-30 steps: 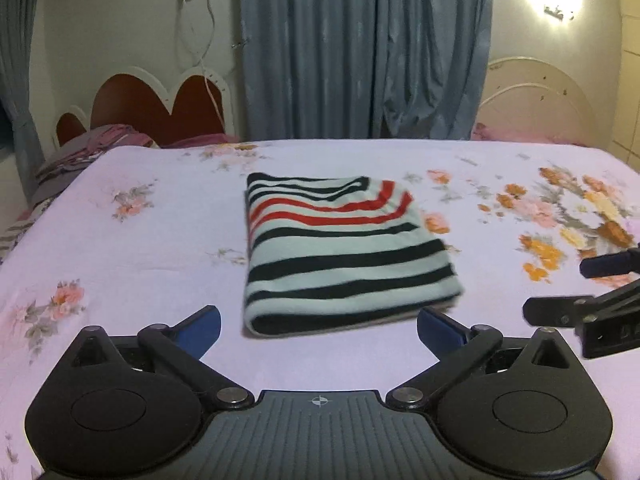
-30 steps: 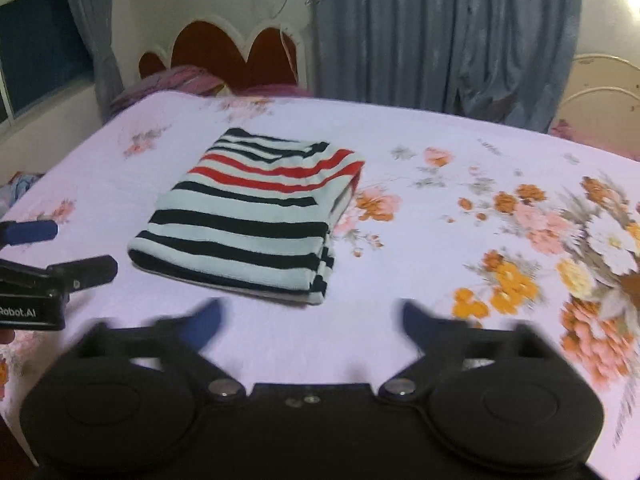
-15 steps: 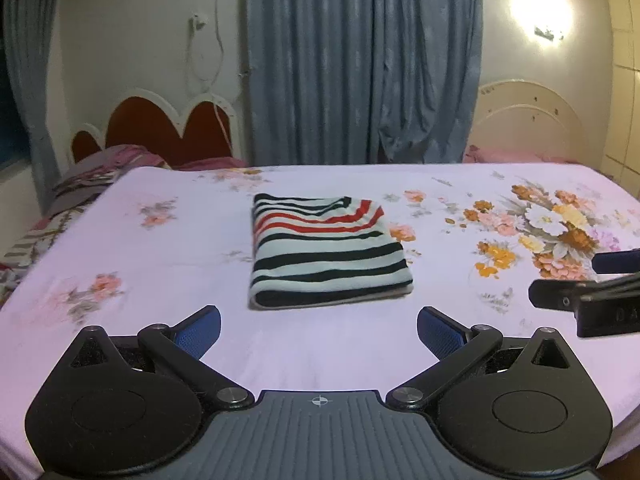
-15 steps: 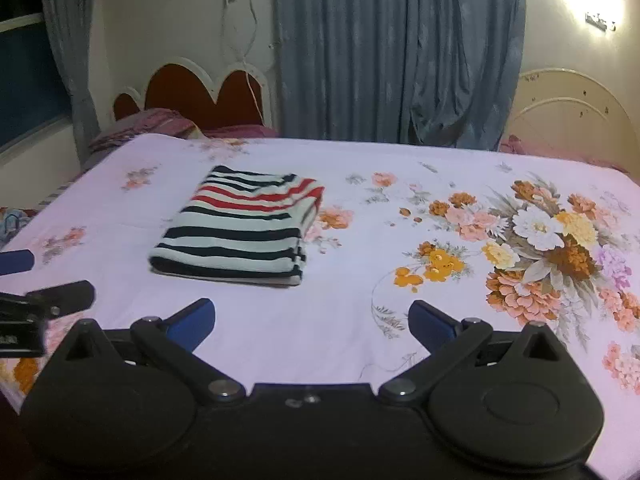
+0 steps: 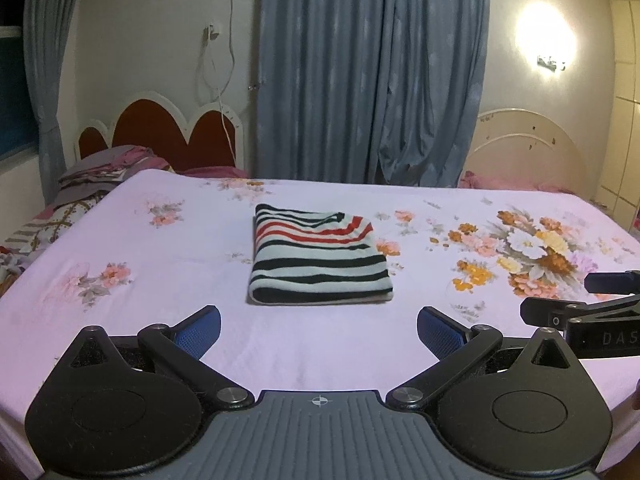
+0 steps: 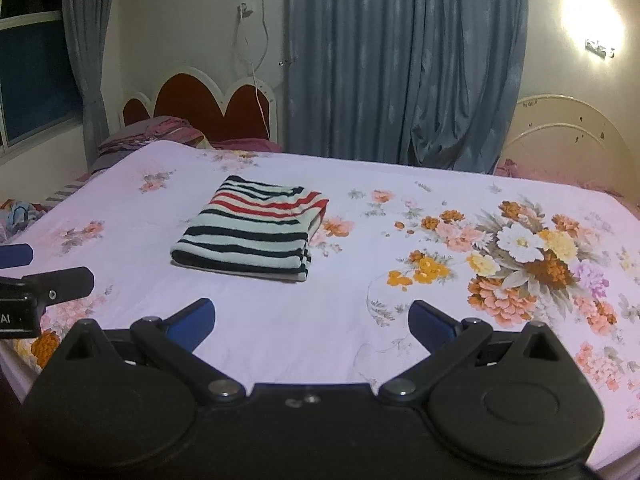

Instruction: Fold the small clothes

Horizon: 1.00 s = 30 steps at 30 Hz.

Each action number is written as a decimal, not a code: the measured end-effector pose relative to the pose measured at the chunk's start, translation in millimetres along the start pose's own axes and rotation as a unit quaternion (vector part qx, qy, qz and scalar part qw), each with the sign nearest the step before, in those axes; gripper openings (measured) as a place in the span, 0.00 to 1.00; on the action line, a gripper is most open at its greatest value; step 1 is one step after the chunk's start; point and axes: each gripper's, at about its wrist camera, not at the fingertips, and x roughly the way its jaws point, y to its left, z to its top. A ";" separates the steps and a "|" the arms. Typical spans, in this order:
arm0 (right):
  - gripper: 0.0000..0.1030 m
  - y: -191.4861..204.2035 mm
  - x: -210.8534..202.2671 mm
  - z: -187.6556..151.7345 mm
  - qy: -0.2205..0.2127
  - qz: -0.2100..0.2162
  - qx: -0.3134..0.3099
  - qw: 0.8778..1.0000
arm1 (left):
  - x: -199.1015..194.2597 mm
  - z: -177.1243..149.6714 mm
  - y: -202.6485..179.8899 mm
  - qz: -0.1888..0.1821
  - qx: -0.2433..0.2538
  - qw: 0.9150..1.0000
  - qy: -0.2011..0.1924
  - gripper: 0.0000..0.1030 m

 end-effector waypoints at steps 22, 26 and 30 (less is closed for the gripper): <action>0.99 0.9 -9.0 1.7 -0.011 -0.005 0.002 1.000 | -4.6 3.9 -4.4 -0.002 0.005 1.000 -0.004 1.00; 0.99 0.6 -9.5 2.1 -0.012 -0.005 0.002 1.000 | -4.3 3.5 -5.4 -0.002 0.010 1.000 -0.004 1.00; 0.99 -0.2 -10.4 2.7 -0.012 -0.005 0.002 1.000 | -5.0 3.8 -5.6 -0.002 0.011 1.000 -0.006 1.00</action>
